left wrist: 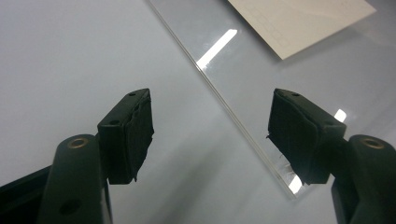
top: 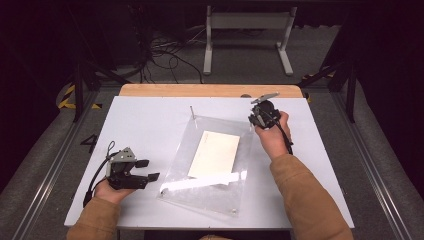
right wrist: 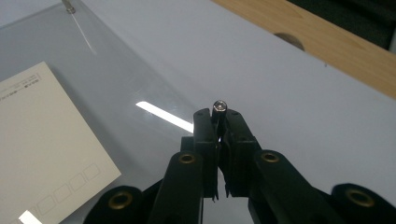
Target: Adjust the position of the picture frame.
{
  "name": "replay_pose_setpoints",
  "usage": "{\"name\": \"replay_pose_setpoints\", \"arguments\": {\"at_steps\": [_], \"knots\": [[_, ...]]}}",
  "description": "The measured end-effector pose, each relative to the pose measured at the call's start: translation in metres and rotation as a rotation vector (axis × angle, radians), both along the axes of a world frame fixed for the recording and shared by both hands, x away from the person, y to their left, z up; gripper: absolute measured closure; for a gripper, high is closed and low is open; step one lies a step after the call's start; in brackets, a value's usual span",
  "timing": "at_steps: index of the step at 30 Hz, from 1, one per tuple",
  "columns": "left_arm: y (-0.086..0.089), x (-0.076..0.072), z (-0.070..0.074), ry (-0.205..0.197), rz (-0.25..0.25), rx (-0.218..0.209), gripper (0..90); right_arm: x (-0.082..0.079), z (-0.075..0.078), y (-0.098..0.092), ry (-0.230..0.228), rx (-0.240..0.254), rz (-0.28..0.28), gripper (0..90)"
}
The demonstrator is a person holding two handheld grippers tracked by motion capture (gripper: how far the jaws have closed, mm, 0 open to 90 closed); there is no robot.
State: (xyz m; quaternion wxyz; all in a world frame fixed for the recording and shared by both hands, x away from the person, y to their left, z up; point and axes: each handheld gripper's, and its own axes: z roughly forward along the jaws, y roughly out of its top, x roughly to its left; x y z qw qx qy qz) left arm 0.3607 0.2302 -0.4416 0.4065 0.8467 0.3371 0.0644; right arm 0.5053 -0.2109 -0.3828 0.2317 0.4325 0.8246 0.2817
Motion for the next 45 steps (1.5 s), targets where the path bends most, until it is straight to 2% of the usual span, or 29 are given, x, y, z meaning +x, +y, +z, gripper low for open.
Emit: {"name": "replay_pose_setpoints", "arguments": {"at_steps": [4, 9, 11, 15, 18, 23, 25, 27, 32, 33, 34, 35, 38, 40, 42, 45], "knots": [[0.000, -0.003, -0.003, 0.021, -0.020, 0.028, 31.2, 0.019, 0.004, 0.019, 0.002, -0.028, 0.015, 84.9], [0.000, -0.006, -0.004, 0.027, -0.040, 0.038, 31.5, 0.036, -0.001, 0.033, 0.000, -0.017, 0.020, 84.9], [-0.001, -0.008, -0.004, 0.033, -0.045, 0.036, 31.8, 0.039, -0.006, 0.034, 0.000, 0.002, 0.014, 84.9], [-0.006, -0.012, -0.002, 0.018, -0.117, 0.028, 33.1, 0.045, -0.022, 0.027, 0.041, 0.042, 0.003, 84.3], [-0.011, -0.016, -0.001, 0.018, -0.158, 0.029, 35.7, 0.043, -0.028, 0.022, 0.025, 0.075, 0.006, 83.0], [-0.019, -0.022, 0.001, 0.062, -0.261, 0.028, 49.5, 0.028, -0.022, 0.014, 0.005, 0.098, 0.008, 76.1], [-0.022, -0.024, 0.001, 0.062, -0.277, 0.038, 55.1, 0.025, -0.021, 0.011, 0.001, 0.109, 0.013, 75.8], [-0.027, -0.025, -0.001, 0.062, -0.305, 0.064, 61.1, 0.013, -0.017, 0.003, -0.010, 0.137, 0.022, 75.5], [-0.030, -0.026, -0.003, 0.060, -0.328, 0.087, 71.6, 0.001, -0.016, -0.007, -0.010, 0.179, 0.035, 74.9], [-0.031, -0.026, -0.005, 0.051, -0.331, 0.096, 72.8, -0.006, -0.016, -0.011, -0.020, 0.197, 0.041, 74.9], [-0.034, -0.027, -0.006, 0.044, -0.328, 0.135, 74.1, -0.010, -0.016, -0.014, -0.022, 0.205, 0.043, 74.9], [-0.034, -0.027, -0.007, 0.039, -0.327, 0.150, 75.2, -0.013, -0.016, -0.017, -0.024, 0.212, 0.045, 74.9], [-0.035, -0.026, -0.007, 0.040, -0.321, 0.146, 77.5, -0.020, -0.015, -0.022, -0.032, 0.233, 0.050, 74.9], [-0.035, -0.027, -0.008, 0.032, -0.320, 0.147, 79.4, -0.030, -0.013, -0.030, -0.035, 0.272, 0.060, 74.8], [-0.037, -0.029, -0.008, 0.022, -0.324, 0.149, 79.9, -0.038, -0.013, -0.035, -0.042, 0.291, 0.066, 74.7], [-0.041, -0.033, -0.006, 0.009, -0.345, 0.176, 80.0, -0.053, -0.015, -0.044, -0.042, 0.316, 0.081, 74.5]]}}
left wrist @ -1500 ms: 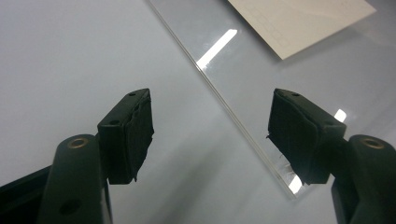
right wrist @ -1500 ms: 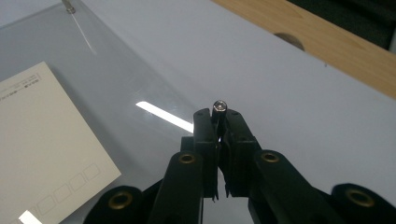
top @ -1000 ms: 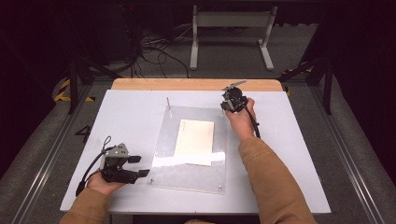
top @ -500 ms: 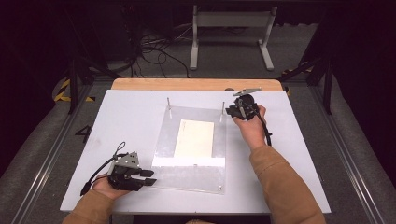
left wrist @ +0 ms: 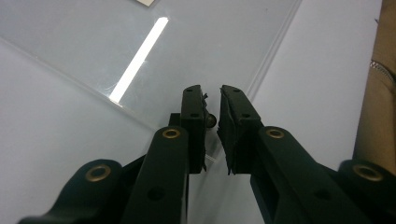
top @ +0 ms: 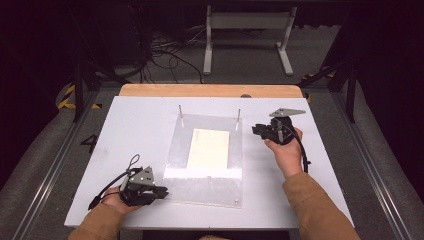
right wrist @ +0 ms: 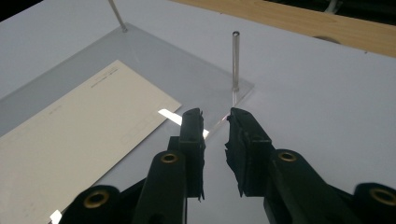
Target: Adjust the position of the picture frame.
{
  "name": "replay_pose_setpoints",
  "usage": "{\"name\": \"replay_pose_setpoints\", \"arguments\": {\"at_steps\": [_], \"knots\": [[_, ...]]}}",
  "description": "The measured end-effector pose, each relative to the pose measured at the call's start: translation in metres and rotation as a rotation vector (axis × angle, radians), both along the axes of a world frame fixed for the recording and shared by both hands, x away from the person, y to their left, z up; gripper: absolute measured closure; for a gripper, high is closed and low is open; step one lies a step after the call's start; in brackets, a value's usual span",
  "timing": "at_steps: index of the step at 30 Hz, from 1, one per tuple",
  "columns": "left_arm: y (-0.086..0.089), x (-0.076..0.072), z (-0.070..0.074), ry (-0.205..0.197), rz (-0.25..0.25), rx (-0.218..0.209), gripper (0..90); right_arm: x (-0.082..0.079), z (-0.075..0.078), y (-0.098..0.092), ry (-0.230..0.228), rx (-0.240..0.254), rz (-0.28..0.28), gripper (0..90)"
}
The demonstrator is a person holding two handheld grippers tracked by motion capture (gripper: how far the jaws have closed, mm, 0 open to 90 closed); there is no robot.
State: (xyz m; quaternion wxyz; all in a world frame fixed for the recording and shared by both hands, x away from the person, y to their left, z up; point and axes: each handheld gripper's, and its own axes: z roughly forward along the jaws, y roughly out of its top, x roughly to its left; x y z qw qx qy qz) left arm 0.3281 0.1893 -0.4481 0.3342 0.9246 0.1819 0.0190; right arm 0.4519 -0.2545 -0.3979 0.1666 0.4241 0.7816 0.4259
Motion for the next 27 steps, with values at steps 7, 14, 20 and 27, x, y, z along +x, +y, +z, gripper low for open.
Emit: {"name": "replay_pose_setpoints", "arguments": {"at_steps": [7, 14, 20, 27], "knots": [[-0.013, -0.010, 0.001, 0.002, -0.065, 0.010, 81.1, -0.050, -0.014, -0.009, -0.020, -0.035, 0.088, 73.2], [-0.020, -0.014, 0.002, -0.006, -0.091, 0.020, 82.0, -0.090, -0.023, -0.006, -0.032, -0.083, 0.248, 69.4], [-0.019, -0.012, 0.001, 0.009, -0.093, 0.011, 81.7, -0.132, -0.038, 0.023, 0.013, -0.149, 0.521, 71.4], [-0.018, -0.012, 0.001, 0.022, -0.091, 0.001, 81.3, -0.144, -0.045, 0.032, 0.041, -0.155, 0.590, 72.2]]}}
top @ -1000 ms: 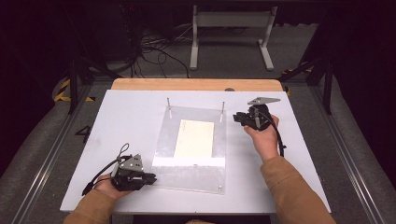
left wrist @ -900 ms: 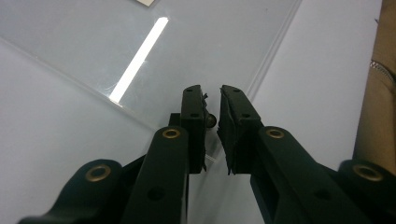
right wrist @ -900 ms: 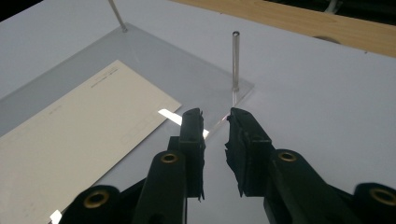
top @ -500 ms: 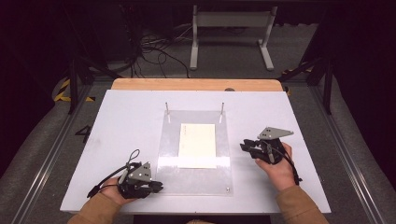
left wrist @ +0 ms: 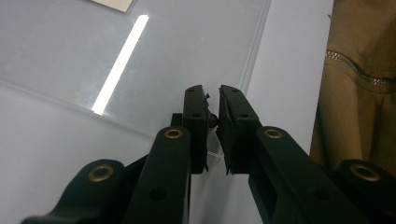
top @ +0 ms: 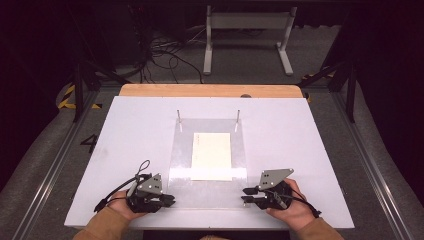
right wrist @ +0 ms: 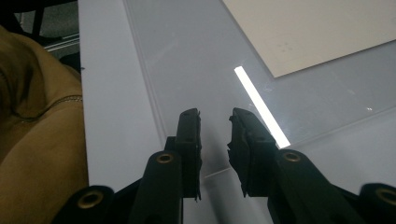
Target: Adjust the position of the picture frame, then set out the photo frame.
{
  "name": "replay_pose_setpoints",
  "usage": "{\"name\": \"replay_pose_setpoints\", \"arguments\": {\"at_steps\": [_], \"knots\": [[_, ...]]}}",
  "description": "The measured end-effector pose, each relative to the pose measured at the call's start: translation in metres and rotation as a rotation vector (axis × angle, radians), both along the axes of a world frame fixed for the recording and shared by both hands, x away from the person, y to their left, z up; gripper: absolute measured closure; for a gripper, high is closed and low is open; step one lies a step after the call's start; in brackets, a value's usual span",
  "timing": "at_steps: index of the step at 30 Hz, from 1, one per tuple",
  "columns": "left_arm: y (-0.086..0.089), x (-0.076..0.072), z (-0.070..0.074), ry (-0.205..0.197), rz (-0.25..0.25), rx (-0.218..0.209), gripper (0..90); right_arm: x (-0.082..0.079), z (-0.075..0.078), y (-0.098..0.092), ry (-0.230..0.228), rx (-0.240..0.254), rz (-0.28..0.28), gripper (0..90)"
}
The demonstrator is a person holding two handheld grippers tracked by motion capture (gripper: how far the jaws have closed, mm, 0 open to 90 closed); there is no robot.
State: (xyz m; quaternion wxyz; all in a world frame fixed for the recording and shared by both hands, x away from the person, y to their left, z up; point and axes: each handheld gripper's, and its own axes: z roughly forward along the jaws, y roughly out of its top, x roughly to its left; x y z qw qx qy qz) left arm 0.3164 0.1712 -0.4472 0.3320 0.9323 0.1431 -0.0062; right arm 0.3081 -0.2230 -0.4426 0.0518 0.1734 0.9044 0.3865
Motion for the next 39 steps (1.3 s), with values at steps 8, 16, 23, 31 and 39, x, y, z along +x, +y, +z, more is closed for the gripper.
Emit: {"name": "replay_pose_setpoints", "arguments": {"at_steps": [8, 16, 23, 31, 39], "knots": [[0.001, 0.001, -0.001, 0.015, -0.002, -0.014, 81.3, -0.008, -0.004, 0.005, -0.013, -0.042, 0.058, 82.2], [-0.004, -0.004, -0.001, 0.049, -0.102, -0.015, 82.0, -0.021, -0.001, 0.004, -0.011, -0.074, 0.108, 82.8], [-0.004, -0.006, -0.001, 0.109, -0.177, -0.017, 82.0, -0.033, -0.001, 0.004, 0.008, -0.072, 0.136, 82.7], [0.001, 0.001, 0.002, 0.149, -0.128, -0.105, 65.1, -0.029, 0.004, -0.003, 0.013, 0.033, 0.089, 68.8], [0.018, 0.008, 0.015, 0.025, 0.054, -0.234, 57.1, -0.014, 0.034, -0.020, -0.088, 0.178, -0.092, 64.7]]}}
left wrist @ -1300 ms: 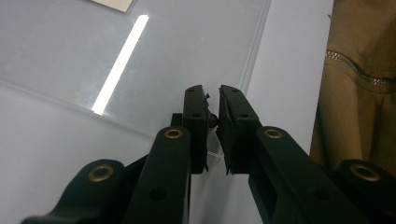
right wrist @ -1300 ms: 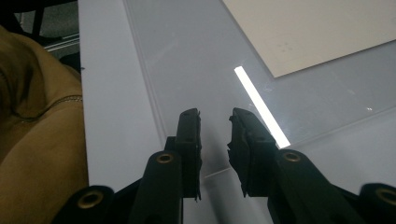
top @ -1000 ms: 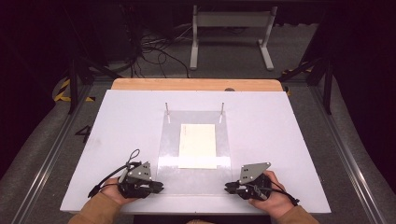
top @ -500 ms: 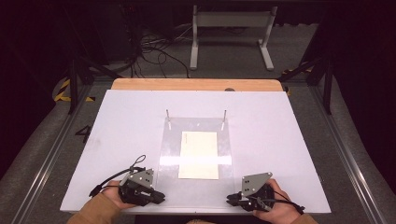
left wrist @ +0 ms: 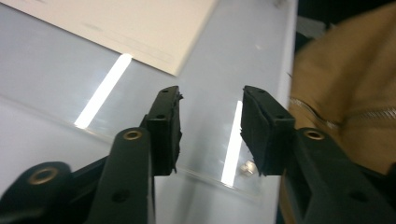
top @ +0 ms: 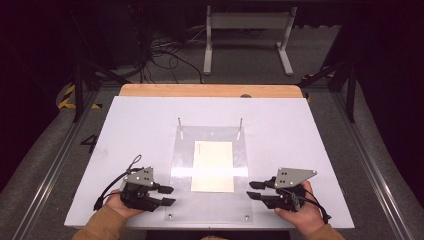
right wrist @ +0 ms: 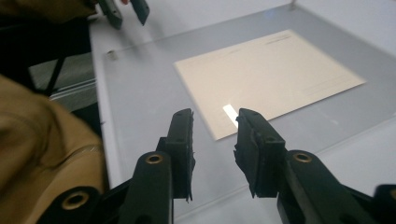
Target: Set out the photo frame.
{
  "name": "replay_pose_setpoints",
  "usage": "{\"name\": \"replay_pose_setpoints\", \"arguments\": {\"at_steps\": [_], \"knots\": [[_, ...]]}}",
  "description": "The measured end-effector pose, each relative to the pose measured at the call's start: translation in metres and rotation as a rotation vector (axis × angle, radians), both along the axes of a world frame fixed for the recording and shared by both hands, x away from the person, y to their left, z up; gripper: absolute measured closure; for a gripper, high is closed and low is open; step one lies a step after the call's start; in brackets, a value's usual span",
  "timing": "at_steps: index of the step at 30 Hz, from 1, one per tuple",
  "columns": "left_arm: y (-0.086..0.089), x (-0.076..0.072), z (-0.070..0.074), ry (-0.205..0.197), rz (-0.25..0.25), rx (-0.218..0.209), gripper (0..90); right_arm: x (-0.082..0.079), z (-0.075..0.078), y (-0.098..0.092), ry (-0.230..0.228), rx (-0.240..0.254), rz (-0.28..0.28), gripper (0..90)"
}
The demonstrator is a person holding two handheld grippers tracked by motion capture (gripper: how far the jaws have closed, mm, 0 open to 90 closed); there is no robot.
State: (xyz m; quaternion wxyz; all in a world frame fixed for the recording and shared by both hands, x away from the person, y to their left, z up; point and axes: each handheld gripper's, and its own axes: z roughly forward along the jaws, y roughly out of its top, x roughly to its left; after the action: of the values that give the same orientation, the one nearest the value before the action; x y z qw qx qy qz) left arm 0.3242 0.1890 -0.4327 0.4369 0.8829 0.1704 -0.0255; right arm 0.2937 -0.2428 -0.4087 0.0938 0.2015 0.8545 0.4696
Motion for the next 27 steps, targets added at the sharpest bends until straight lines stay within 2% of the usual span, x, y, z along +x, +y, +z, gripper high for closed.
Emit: {"name": "replay_pose_setpoints", "arguments": {"at_steps": [2, 4, 5, 6, 8, 9, 10, 11, 12, 13, 14, 17, 20, 22, 23, 25, 27], "knots": [[0.003, 0.001, 0.001, -0.029, 0.053, -0.012, 56.1, 0.008, 0.005, -0.002, 0.002, 0.023, -0.032, 61.5], [0.003, 0.002, 0.001, -0.072, 0.100, 0.025, 55.9, 0.017, 0.008, -0.004, 0.029, 0.063, -0.040, 55.9], [0.003, 0.002, 0.001, -0.072, 0.100, 0.025, 55.7, 0.024, 0.009, -0.004, 0.064, 0.097, -0.052, 51.7], [0.003, 0.003, -0.001, -0.093, 0.142, 0.041, 54.8, 0.030, 0.011, -0.004, 0.090, 0.130, -0.067, 50.0], [0.004, 0.003, -0.002, -0.098, 0.160, 0.038, 53.7, 0.034, 0.012, -0.004, 0.087, 0.137, -0.075, 50.3], [0.006, 0.005, -0.003, -0.111, 0.199, 0.034, 51.4, 0.044, 0.016, -0.002, 0.037, 0.107, -0.105, 53.4], [0.008, 0.006, -0.003, -0.116, 0.213, 0.033, 51.1, 0.047, 0.017, -0.001, 0.016, 0.089, -0.114, 53.7], [0.008, 0.006, -0.003, -0.116, 0.213, 0.033, 50.3, 0.047, 0.017, -0.001, 0.016, 0.089, -0.114, 53.7], [0.010, 0.007, -0.003, -0.120, 0.228, 0.037, 50.3, 0.052, 0.019, 0.001, -0.003, 0.060, -0.126, 56.1], [0.011, 0.008, -0.003, -0.123, 0.236, 0.039, 50.4, 0.063, 0.021, 0.005, -0.005, 0.012, -0.110, 63.0], [0.012, 0.008, -0.003, -0.133, 0.247, 0.049, 50.4, 0.063, 0.021, 0.005, -0.005, 0.012, -0.110, 63.0], [0.017, 0.010, -0.004, -0.132, 0.276, 0.049, 50.1, 0.079, 0.021, 0.008, -0.016, -0.047, -0.153, 65.3], [0.019, 0.011, -0.004, -0.128, 0.292, 0.038, 48.9, 0.096, 0.023, 0.008, -0.027, -0.058, -0.220, 66.4], [0.019, 0.011, -0.004, -0.133, 0.298, 0.042, 48.3, 0.108, 0.023, 0.009, -0.022, -0.053, -0.244, 68.8], [0.019, 0.011, -0.004, -0.137, 0.300, 0.044, 47.9, 0.115, 0.020, 0.011, -0.013, -0.062, -0.249, 69.2], [0.020, 0.011, -0.004, -0.144, 0.305, 0.045, 46.8, 0.128, 0.010, 0.017, 0.005, -0.112, -0.248, 69.1], [0.021, 0.011, -0.004, -0.144, 0.310, 0.042, 46.4, 0.136, 0.005, 0.022, -0.021, -0.108, -0.264, 67.9]]}}
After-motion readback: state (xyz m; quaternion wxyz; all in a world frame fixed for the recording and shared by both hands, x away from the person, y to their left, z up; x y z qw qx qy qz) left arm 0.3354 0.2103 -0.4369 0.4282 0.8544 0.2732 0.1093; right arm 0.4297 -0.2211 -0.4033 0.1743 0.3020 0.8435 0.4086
